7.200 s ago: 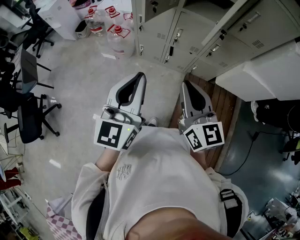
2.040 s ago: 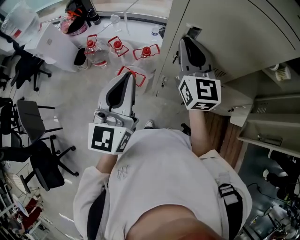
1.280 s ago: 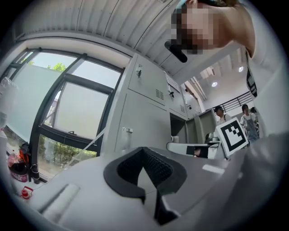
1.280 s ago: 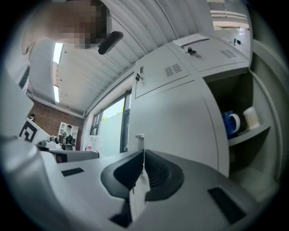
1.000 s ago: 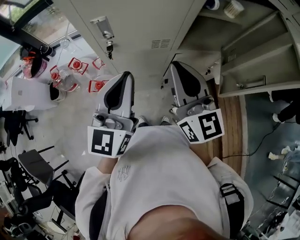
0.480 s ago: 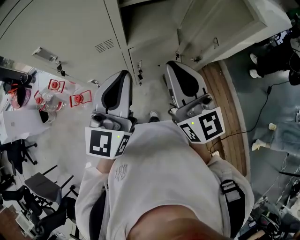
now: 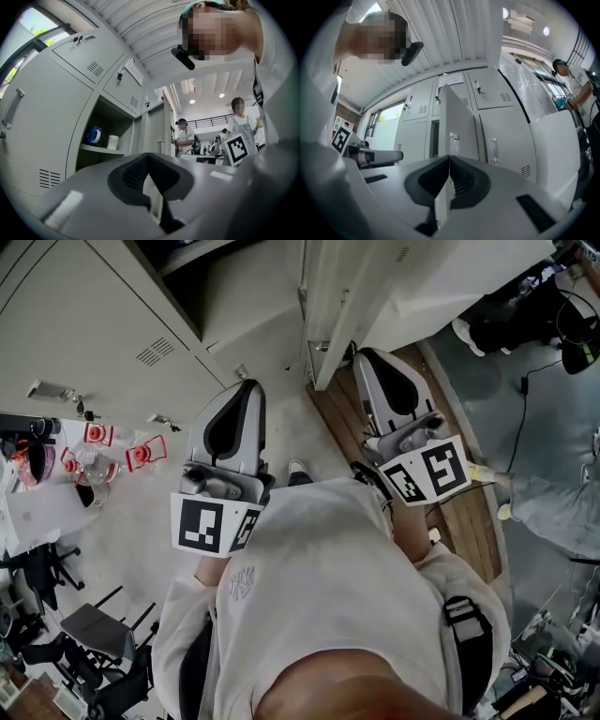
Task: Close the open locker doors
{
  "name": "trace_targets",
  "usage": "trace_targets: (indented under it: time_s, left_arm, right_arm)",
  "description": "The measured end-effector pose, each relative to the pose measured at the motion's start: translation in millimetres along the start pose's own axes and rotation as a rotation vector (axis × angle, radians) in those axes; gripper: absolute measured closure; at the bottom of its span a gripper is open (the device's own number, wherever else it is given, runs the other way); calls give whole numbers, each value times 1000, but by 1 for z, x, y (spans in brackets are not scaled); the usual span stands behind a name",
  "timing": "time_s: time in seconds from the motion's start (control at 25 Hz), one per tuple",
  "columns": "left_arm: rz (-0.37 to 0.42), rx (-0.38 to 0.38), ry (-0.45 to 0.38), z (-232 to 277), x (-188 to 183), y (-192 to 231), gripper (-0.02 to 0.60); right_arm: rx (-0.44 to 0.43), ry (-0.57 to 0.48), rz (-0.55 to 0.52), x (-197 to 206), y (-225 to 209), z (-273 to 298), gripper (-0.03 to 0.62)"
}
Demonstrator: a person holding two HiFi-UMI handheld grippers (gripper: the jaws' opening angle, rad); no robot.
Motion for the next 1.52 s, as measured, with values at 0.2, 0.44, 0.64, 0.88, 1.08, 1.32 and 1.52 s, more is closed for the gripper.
trace_targets:
  time_s: [0.2, 0.44, 0.64, 0.88, 1.08, 1.32, 1.52]
  left_arm:
    - [3, -26, 16, 9, 3, -8, 574]
    - [21, -87, 22, 7, 3, -7, 574]
    - [35, -130, 23, 2, 3, -1, 574]
    - [47, -164, 18, -5, 2, 4, 574]
    - [57, -206, 18, -17, -3, 15, 574]
    - [76, -265, 13, -37, -12, 38, 572]
    - [88, -298, 10, -53, -18, 56, 574]
  right_arm:
    - [-93, -9, 46, -2, -30, 11, 580]
    - [-171, 1, 69, 1, -34, 28, 579]
    - [-254, -1, 120, 5, -31, 40, 574]
    - [-352, 10, 134, 8, -16, 56, 567]
    - [-426, 14, 140, 10, 3, 78, 557]
    - [-507, 20, 141, 13, 34, 110, 557]
    - [-510, 18, 95, 15, 56, 137, 557]
Point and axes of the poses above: the fingertips, and each gripper's own axes: z forward along the fingers, y to its left, x out of its underside, the point moved 10 cm from there along -z, backward along the fingers, and after that the axes turned 10 degrees about x, right-handed, at the moved point
